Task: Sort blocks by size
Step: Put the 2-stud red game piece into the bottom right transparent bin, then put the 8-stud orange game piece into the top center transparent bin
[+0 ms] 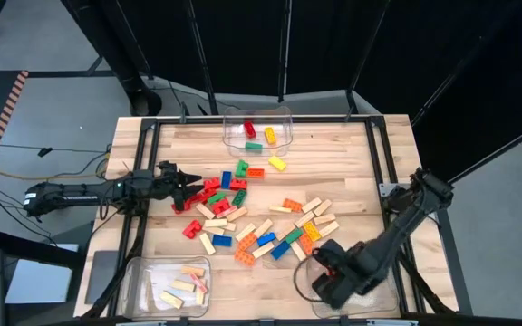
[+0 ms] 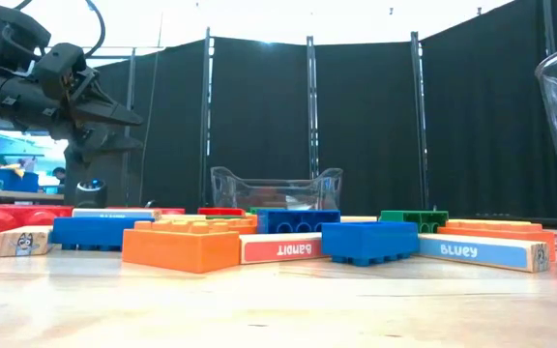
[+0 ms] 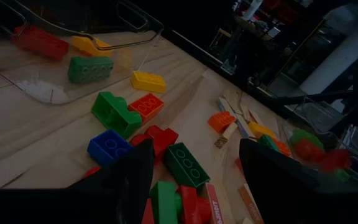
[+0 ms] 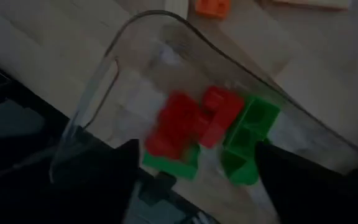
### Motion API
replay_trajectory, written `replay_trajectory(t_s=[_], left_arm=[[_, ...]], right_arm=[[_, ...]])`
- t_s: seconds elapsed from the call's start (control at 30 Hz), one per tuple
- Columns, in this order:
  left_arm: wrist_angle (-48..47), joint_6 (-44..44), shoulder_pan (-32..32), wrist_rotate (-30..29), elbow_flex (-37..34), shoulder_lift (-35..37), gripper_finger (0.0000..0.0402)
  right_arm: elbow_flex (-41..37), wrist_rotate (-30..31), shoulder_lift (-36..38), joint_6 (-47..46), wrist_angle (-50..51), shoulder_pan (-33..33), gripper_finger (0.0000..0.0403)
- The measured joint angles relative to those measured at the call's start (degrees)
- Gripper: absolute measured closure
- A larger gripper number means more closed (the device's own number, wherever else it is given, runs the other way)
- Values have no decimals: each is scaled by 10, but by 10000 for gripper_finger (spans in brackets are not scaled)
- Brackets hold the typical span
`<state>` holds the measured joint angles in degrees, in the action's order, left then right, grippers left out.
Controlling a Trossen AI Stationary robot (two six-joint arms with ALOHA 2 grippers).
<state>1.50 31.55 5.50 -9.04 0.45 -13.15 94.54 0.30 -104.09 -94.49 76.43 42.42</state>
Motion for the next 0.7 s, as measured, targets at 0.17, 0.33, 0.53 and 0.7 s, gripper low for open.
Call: replay_trajectory(t_s=[0.17,0.33,0.53,0.7], left_arm=[[0,0,0,0,0,0,156],[1,0,0,0,0,0,156],[0,0,0,0,0,0,156],[0,0,0,0,0,0,156]], right_arm=[[0,38,16,114,-1,-74,38],[1,85,20,331,10,-195,63],[-43,86,12,584,-51,-323,86],[-125,61,14,706,-128,-370,92]])
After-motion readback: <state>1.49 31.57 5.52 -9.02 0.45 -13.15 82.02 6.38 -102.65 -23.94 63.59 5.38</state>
